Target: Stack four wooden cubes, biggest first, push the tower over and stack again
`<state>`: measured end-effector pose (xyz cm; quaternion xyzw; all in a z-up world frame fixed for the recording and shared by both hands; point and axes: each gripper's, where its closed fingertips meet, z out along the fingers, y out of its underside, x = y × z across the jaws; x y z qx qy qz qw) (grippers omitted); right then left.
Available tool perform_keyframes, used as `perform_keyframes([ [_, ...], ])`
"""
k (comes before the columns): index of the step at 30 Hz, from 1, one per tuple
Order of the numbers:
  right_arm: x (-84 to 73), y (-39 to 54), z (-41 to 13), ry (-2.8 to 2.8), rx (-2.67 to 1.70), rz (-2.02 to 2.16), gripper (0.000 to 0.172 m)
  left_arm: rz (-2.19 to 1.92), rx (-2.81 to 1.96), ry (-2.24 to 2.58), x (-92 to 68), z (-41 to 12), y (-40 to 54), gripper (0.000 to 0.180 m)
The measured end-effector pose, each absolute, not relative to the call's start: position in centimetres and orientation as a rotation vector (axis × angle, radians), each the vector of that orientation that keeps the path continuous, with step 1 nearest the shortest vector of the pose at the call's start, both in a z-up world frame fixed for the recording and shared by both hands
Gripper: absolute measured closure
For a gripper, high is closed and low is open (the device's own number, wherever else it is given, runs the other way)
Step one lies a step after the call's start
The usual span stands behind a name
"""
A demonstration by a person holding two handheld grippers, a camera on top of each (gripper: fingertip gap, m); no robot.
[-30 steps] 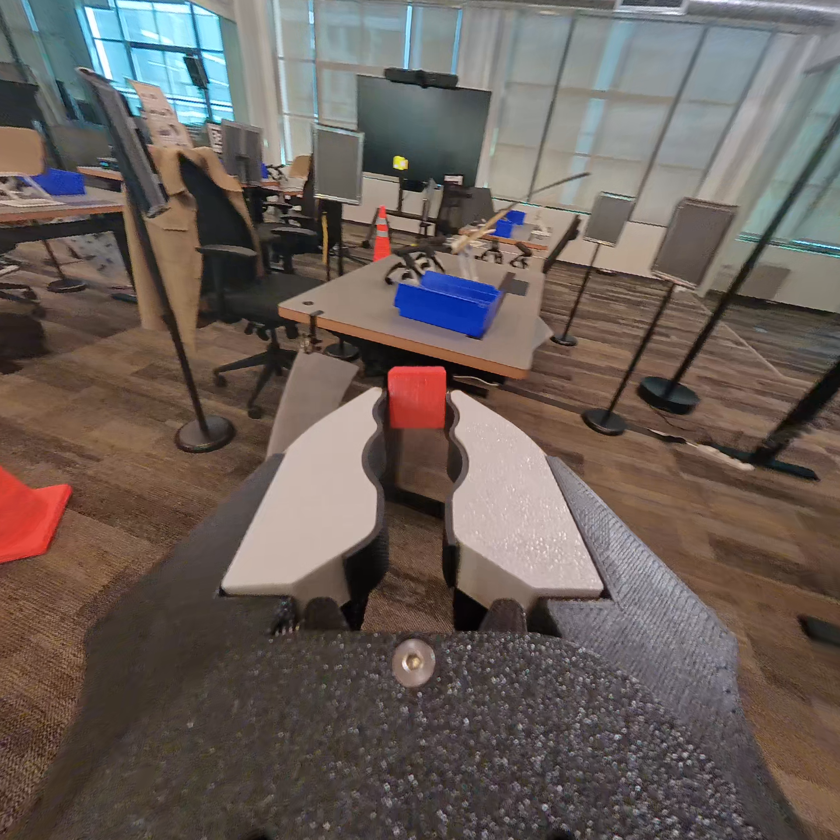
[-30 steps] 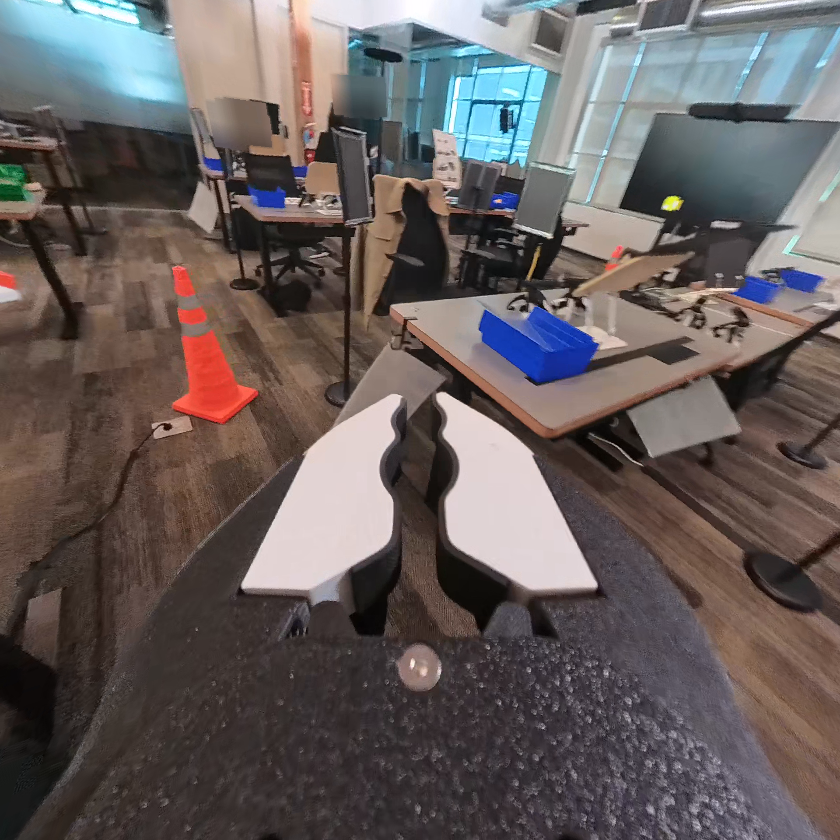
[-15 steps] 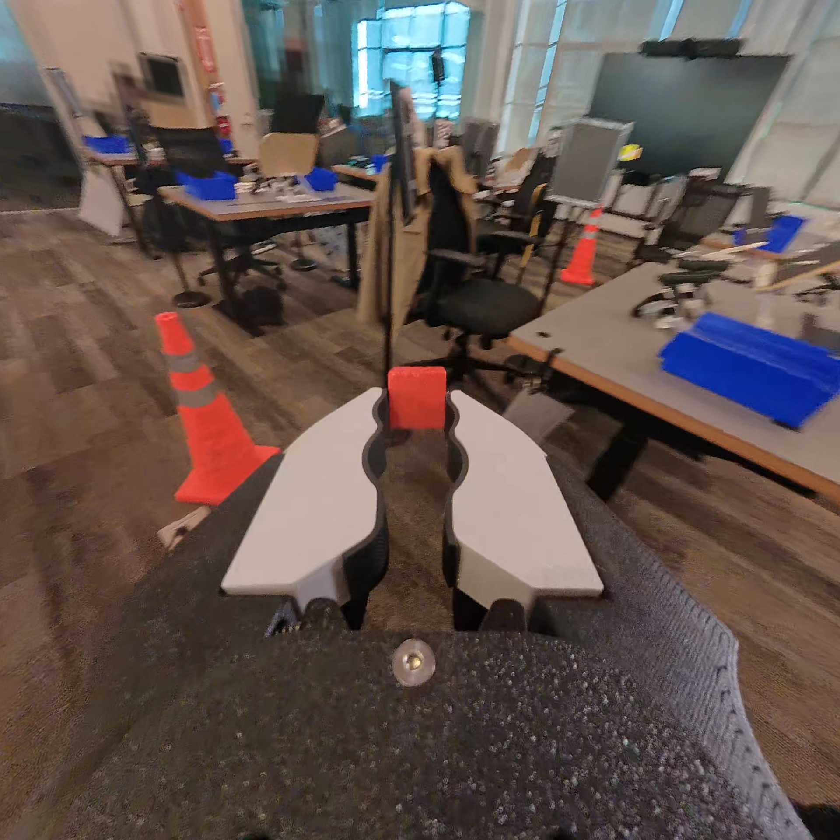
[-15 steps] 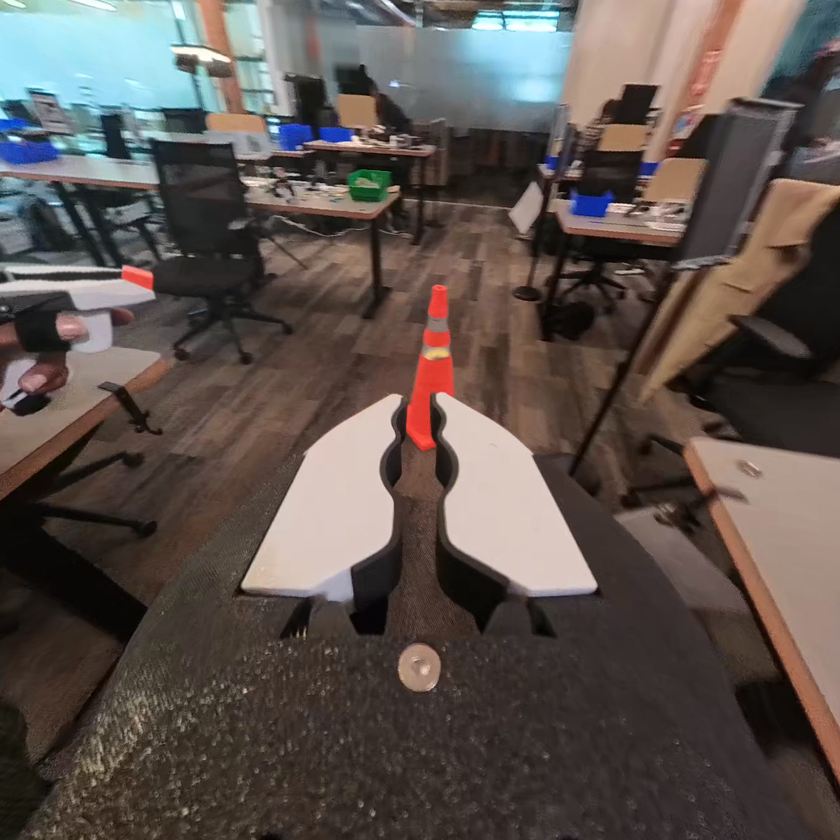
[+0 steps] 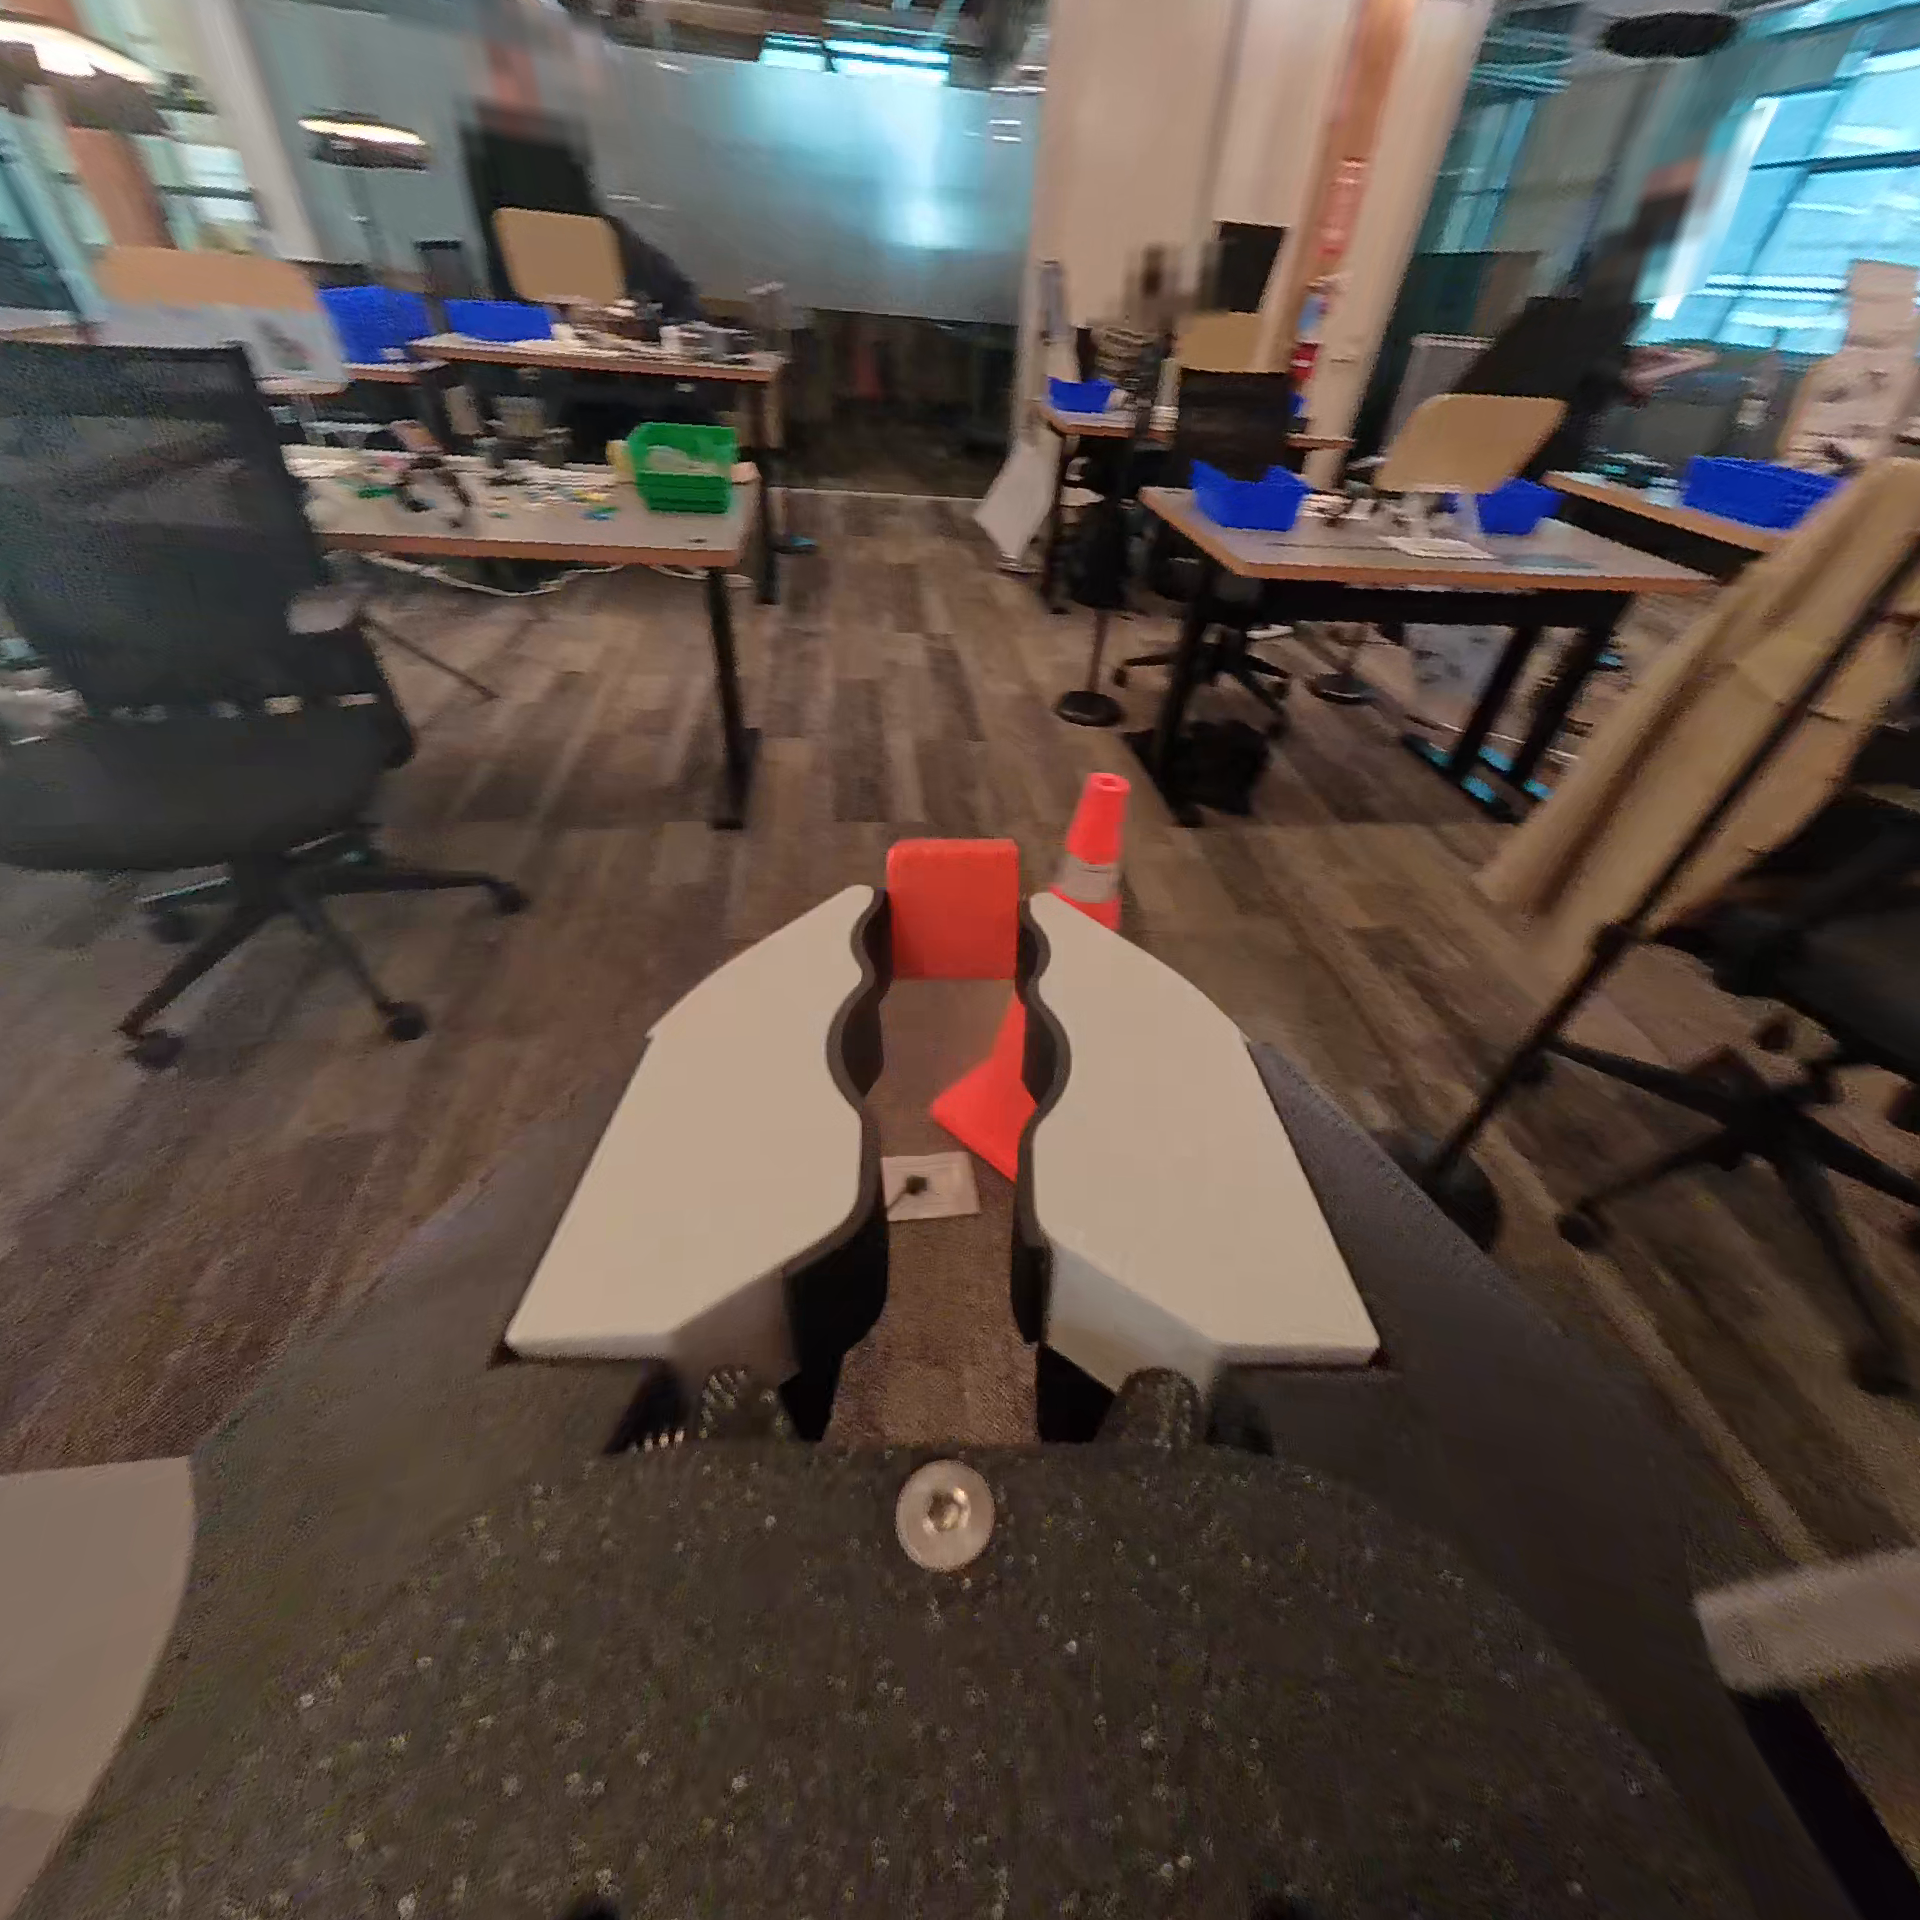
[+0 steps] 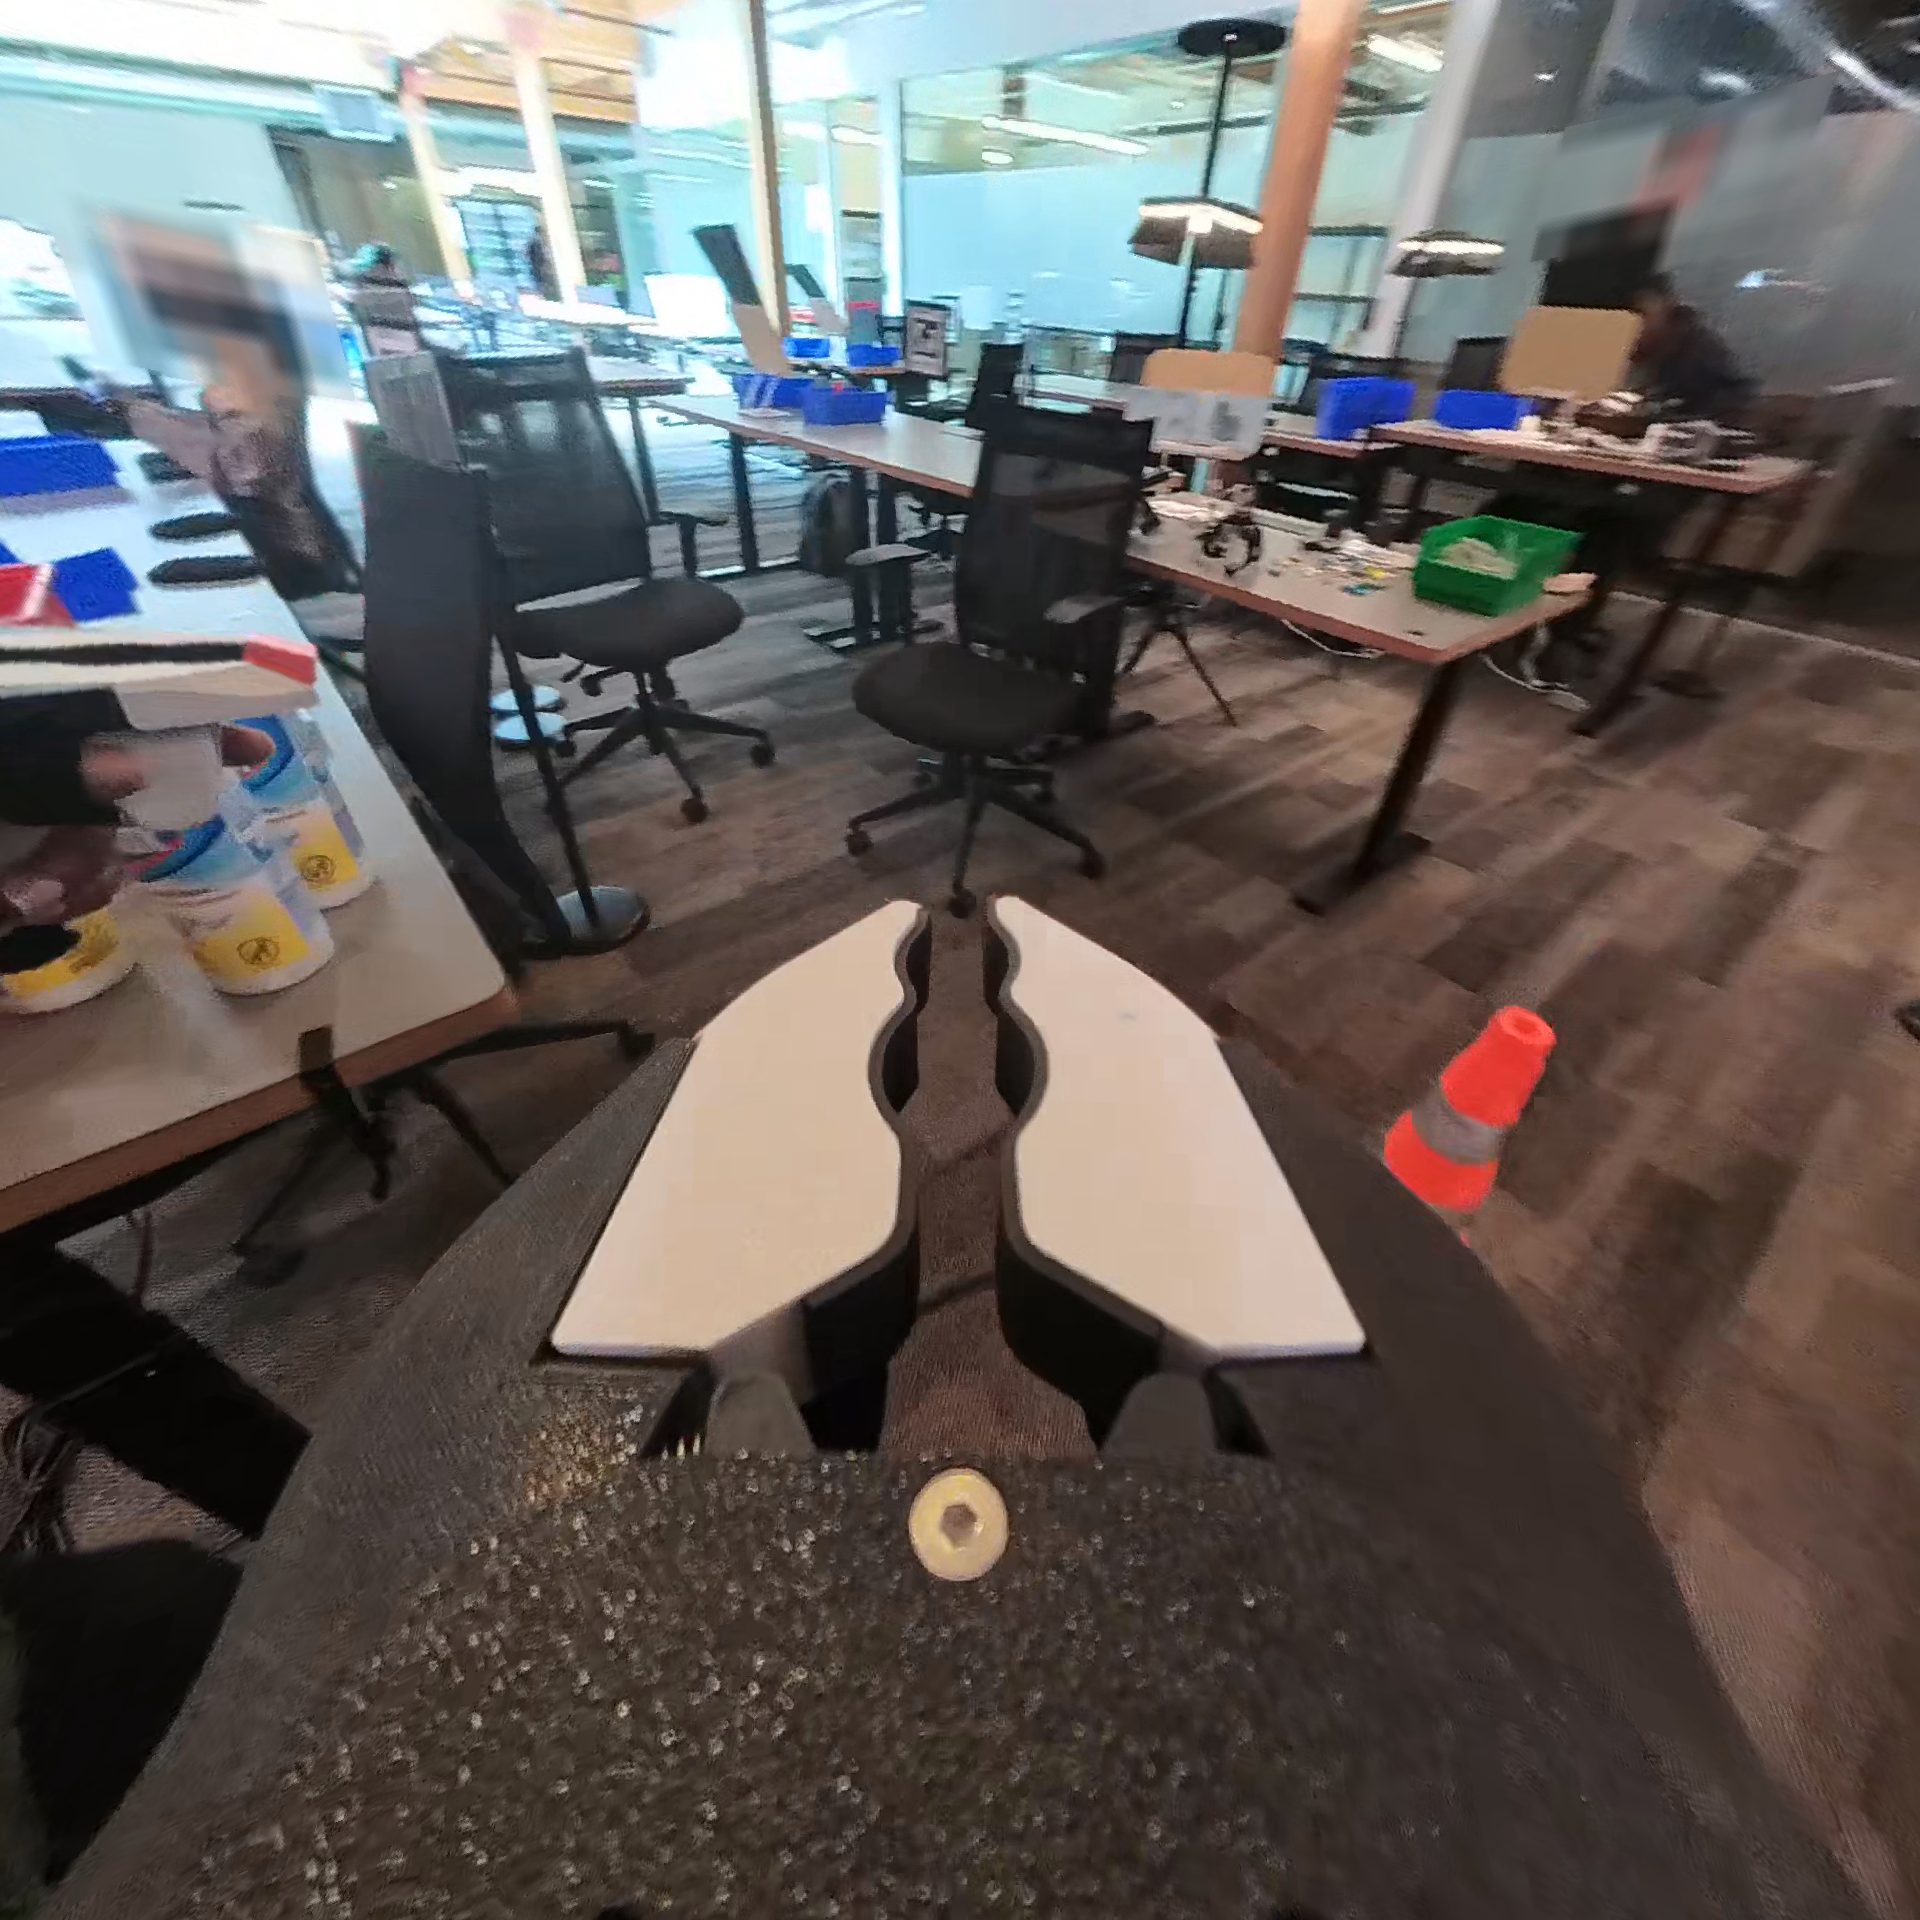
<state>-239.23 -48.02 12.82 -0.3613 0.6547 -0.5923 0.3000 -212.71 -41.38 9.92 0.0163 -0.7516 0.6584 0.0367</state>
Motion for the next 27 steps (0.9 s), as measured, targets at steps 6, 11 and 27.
perform_keyframes([
  [6, -225.9, -62.6, 13.9, 1.662, -0.995, -1.526, 0.163, 2.083, 0.233, -2.348, -200.7, 8.4, -52.3, 0.158],
  [11, -212.5, -72.0, 15.6, 1.554, -1.077, -1.443, 0.163, 2.176, 0.294, -2.34, -190.4, 11.3, -60.7, 0.158],
  [27, -165.6, -96.8, 13.8, 1.207, -1.311, -1.089, 0.165, 2.393, 1.273, -2.517, -153.2, 13.3, -67.2, 0.158],
])
